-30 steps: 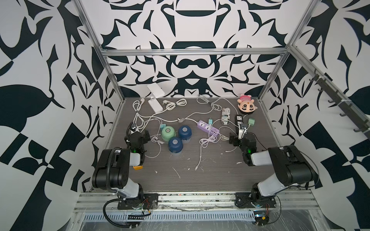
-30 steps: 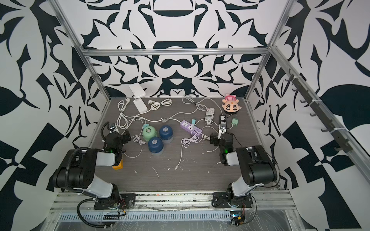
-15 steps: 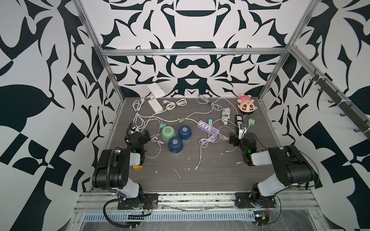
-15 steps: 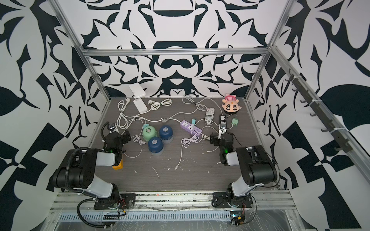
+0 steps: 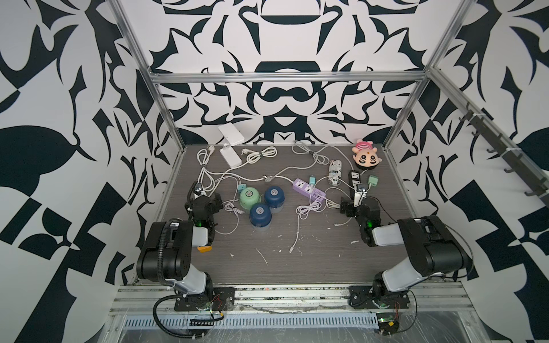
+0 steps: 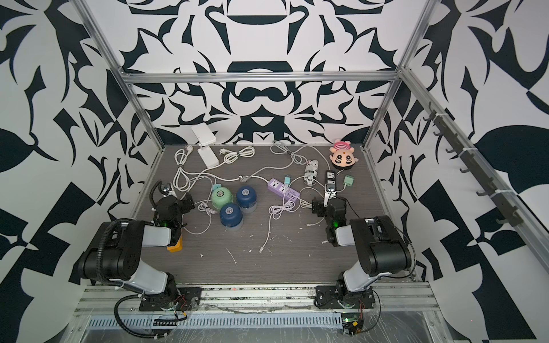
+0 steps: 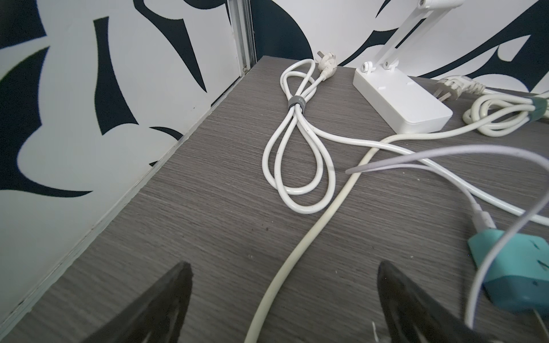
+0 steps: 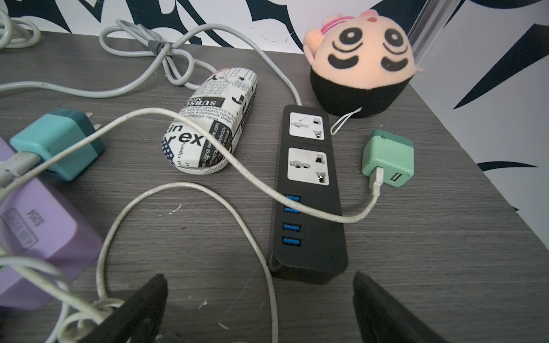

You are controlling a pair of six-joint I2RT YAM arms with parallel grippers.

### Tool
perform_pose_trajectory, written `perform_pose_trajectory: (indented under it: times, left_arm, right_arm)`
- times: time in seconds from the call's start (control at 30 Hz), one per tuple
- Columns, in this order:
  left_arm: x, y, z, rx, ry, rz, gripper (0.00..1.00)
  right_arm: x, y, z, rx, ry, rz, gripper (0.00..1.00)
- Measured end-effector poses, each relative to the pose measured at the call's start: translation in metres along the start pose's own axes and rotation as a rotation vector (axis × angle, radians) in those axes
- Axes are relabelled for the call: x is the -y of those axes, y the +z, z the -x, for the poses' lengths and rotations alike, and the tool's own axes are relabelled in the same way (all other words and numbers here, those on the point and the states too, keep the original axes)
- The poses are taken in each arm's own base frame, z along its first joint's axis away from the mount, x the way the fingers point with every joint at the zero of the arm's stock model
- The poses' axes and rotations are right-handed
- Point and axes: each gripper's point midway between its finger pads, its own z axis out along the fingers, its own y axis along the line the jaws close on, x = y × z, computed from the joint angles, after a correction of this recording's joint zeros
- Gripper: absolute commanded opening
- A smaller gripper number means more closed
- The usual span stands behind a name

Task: Charge the cordless meat grinders
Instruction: Move the cordless meat grinder to the center of the board.

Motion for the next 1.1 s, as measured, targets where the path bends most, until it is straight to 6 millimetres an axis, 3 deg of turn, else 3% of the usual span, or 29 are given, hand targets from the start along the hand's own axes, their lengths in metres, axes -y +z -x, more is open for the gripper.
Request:
perform_pose_trajectory:
  times: [0.2, 0.3, 0.47, 0.57, 0.6, 0.67, 0.77, 0.87, 1.0, 1.1]
  left_arm:
    - [-0.001, -0.001, 0.002, 0.004, -0.003, 0.000, 0.99]
    - [-0.002, -0.007, 0.012, -0.016, -0.005, 0.003, 0.99]
    - [-0.008, -0.029, 0.082, 0.070, -0.109, 0.028, 0.99]
    - [-0.013, -0.049, 0.122, 0.101, -0.218, 0.040, 0.99]
    - [-0.014, -0.056, 0.132, 0.102, -0.255, 0.040, 0.99]
    - [-0.016, -0.069, 0.144, 0.087, -0.333, 0.033, 0.99]
    - [-0.008, -0.085, 0.143, 0.013, -0.415, -0.027, 0.99]
    - [0.013, -0.097, 0.131, -0.109, -0.464, -0.139, 0.96]
    - [0.047, -0.113, 0.102, -0.293, -0.474, -0.282, 0.94]
    - [0.075, -0.133, 0.078, -0.417, -0.428, -0.364, 0.94]
  right_arm:
    - [0.002, -0.001, 0.002, 0.003, 0.001, -0.013, 1.00]
    - [0.009, -0.014, 0.016, 0.026, 0.012, -0.042, 1.00]
    - [0.026, -0.052, 0.072, 0.134, 0.104, -0.105, 1.00]
    - [0.037, -0.069, 0.085, 0.132, 0.208, -0.155, 1.00]
    - [0.041, -0.074, 0.085, 0.118, 0.251, -0.171, 0.97]
    - [0.044, -0.087, 0.084, 0.088, 0.336, -0.179, 0.77]
    - [0.034, -0.103, 0.084, 0.041, 0.405, -0.114, 0.58]
    - [0.014, -0.112, 0.089, -0.035, 0.459, -0.001, 0.46]
    - [-0.017, -0.111, 0.086, -0.200, 0.500, 0.124, 0.45]
    - [-0.042, -0.107, 0.064, -0.361, 0.477, 0.168, 0.52]
